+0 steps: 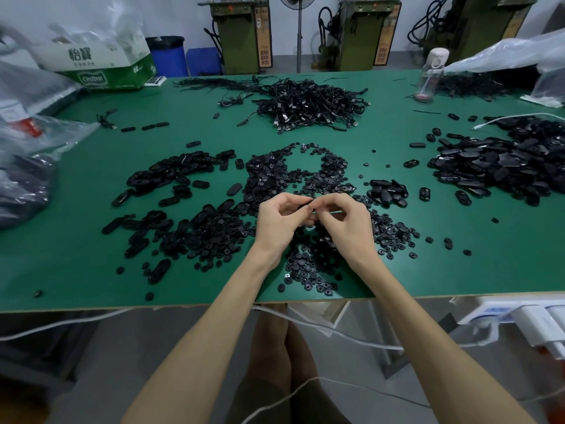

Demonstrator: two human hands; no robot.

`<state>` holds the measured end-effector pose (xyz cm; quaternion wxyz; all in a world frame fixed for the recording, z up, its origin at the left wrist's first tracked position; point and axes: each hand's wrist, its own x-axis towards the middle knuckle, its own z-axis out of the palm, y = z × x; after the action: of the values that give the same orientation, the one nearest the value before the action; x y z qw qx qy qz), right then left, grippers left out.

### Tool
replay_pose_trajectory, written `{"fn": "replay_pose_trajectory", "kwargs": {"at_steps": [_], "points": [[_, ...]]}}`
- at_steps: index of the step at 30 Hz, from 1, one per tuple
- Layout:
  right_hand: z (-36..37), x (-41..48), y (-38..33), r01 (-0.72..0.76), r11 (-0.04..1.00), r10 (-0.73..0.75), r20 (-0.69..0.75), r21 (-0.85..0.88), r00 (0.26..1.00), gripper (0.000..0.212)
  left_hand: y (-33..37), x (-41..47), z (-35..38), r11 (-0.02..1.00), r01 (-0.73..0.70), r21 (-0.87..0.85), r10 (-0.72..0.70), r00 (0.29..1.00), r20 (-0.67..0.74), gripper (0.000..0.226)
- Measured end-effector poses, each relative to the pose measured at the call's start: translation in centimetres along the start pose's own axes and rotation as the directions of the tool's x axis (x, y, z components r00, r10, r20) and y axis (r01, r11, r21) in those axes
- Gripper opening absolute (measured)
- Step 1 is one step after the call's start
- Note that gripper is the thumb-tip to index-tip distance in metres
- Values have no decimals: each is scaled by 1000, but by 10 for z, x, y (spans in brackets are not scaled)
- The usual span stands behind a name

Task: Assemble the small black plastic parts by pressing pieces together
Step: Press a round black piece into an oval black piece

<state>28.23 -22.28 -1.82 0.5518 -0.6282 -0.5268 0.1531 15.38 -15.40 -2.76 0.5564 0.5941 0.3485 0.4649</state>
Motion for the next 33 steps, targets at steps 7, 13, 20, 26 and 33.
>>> {"fn": "replay_pose_trajectory", "kwargs": {"at_steps": [7, 13, 20, 26, 33], "points": [[2, -1, -3, -60, 997, 62, -38, 51, 997, 32, -2, 2, 0, 1000, -15, -26, 16, 1000, 9, 12], [1, -1, -4, -52, 994, 58, -60, 97, 997, 28, -3, 1, -1, 996, -79, 45, 80, 997, -3, 13], [-3, 3, 5, -133, 969, 180, -226, 207, 957, 38, 6, -5, 19, 656, -410, 634, 329, 911, 250, 30], [-4, 5, 14, -245, 907, 336, -237, 342, 912, 73, 26, 31, -17, 658, -267, 704, 172, 964, 205, 35], [-5, 5, 12, -263, 936, 313, -215, 232, 925, 83, 23, 72, -109, 299, 63, 952, 115, 988, -101, 62]]}}
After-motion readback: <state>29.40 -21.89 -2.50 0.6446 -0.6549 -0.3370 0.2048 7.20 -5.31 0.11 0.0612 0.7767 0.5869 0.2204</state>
